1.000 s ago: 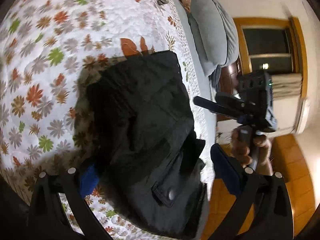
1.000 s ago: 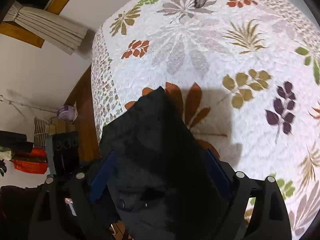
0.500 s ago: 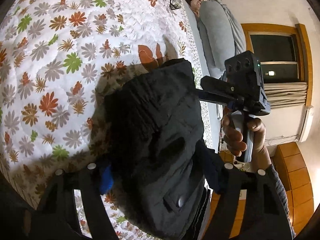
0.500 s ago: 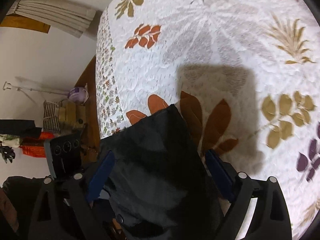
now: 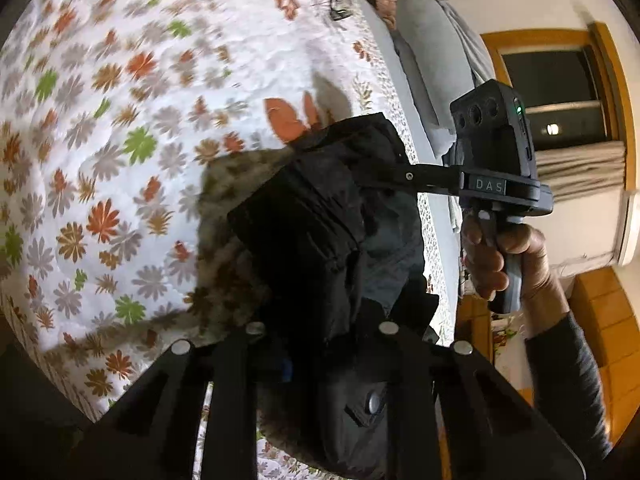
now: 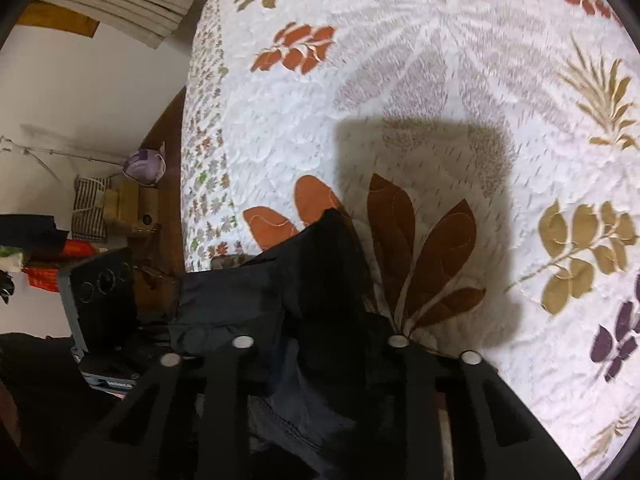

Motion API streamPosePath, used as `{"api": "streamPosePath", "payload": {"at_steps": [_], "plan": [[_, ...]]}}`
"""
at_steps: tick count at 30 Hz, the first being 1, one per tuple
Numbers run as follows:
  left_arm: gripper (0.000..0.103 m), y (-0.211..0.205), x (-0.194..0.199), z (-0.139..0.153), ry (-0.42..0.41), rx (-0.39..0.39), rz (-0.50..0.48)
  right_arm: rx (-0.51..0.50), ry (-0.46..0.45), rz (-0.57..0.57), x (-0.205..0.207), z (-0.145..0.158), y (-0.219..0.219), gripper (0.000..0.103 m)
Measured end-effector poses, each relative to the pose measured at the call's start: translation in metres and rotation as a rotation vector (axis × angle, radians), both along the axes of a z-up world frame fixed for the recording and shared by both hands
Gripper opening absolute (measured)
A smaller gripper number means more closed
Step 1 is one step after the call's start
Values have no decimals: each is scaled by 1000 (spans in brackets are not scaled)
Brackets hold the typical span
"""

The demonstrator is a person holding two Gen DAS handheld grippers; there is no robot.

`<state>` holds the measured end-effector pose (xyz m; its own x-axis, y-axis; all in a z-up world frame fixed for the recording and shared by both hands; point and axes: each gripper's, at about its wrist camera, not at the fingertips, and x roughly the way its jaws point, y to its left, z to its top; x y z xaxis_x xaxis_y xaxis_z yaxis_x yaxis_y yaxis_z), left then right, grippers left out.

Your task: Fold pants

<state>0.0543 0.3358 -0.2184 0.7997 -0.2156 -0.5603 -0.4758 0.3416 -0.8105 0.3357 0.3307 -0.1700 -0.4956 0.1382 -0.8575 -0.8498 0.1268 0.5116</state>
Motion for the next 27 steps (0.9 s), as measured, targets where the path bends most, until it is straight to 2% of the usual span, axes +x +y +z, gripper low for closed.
{"api": "streamPosePath", "payload": {"at_steps": [4,13,27], "plan": [[17,-3,2,16,-8,36,-14,14,-58,3,-6,22,-7,21],[17,-23,5,66,-53,171,-57,72,-162,-28,-15,88,-35,21],[16,-66,10,133,-116,331,-127,155,-256,-105,-27,169,-93,21]]}}
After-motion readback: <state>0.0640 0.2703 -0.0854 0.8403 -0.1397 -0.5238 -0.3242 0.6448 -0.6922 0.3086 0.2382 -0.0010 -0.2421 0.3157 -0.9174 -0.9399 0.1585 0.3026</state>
